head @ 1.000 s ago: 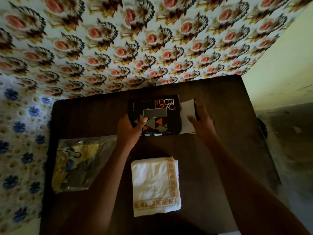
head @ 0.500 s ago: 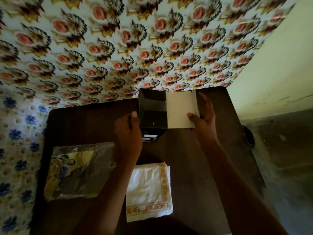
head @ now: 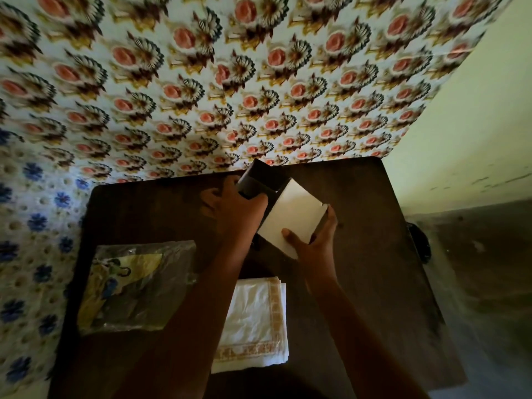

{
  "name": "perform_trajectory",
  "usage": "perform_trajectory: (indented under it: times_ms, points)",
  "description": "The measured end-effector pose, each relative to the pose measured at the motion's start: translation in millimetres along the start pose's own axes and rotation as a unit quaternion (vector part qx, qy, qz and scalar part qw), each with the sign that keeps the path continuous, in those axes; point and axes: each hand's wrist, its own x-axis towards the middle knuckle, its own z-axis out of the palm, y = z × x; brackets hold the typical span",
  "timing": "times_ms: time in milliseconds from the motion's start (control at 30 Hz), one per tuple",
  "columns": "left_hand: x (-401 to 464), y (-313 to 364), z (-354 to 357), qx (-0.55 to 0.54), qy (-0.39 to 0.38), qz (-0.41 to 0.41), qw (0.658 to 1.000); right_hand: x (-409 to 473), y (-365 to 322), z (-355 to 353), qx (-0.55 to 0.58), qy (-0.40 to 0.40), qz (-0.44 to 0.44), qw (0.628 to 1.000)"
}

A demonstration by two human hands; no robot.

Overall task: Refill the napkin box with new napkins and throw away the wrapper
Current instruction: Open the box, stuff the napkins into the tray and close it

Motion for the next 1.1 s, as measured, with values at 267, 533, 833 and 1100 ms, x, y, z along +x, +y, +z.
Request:
perform_trajectory:
  times_ms: [267, 533, 833, 1100]
  points:
    - [8.8, -5.9, -25.5, -0.192, -0.061, 0.081, 0.976, 19.7, -14.3, -7.0, -0.326, 0.037, -0.133, 0.935]
    - [22.9, -50.8, -30.0, -0.194, 0.002, 0.169, 0.966, 55.1, -44.8, -7.3, -0.623, -0.108, -0.323, 0.704]
    - [-8.7, -58.4, -17.0, 0.021, 0.014, 0.283, 0.959, 60.5, -54.3, -5.6, -0.533, -0.116, -0.289, 0.787]
    - [-2.5, -69.2, -4.7, 0.052, -0.003, 0.295, 0.954, 60.5, -40.2, -12.6, -0.495, -0.091, -0.22, 0.836]
